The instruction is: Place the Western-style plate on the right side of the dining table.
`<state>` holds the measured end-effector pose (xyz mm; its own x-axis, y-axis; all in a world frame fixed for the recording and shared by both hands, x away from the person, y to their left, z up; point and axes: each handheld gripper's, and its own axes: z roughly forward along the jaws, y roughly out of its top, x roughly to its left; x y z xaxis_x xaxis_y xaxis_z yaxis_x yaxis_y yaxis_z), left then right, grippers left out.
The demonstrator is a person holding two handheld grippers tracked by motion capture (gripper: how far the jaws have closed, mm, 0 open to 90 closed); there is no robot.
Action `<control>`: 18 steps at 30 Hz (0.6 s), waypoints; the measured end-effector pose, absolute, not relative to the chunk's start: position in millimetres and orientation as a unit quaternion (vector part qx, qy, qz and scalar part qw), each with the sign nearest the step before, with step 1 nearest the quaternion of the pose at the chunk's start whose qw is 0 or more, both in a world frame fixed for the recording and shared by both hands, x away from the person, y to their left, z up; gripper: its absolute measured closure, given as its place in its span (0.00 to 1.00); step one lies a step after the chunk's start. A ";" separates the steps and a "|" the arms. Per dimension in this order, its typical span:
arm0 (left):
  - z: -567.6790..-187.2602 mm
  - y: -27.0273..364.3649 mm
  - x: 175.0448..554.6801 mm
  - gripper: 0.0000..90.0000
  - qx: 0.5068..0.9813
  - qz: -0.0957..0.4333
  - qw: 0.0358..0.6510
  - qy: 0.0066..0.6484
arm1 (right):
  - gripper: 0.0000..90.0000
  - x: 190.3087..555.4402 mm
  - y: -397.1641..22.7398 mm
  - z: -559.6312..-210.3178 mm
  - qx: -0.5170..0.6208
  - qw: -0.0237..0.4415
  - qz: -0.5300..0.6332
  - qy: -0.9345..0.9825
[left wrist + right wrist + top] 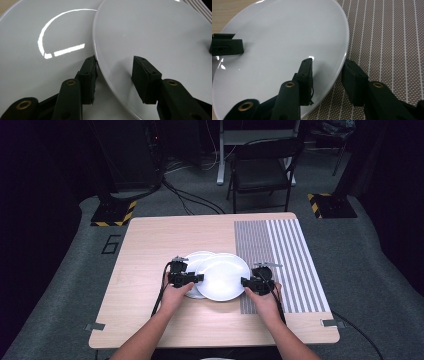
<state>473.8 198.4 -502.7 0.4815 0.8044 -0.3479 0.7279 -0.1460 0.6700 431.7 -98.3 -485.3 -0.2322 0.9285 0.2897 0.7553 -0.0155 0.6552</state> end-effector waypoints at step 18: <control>-497.6 193.0 468.7 0.59 0.751 0.042 0.400 0.524 | 0.69 430.3 -98.3 -488.8 0.622 0.107 0.370 0.681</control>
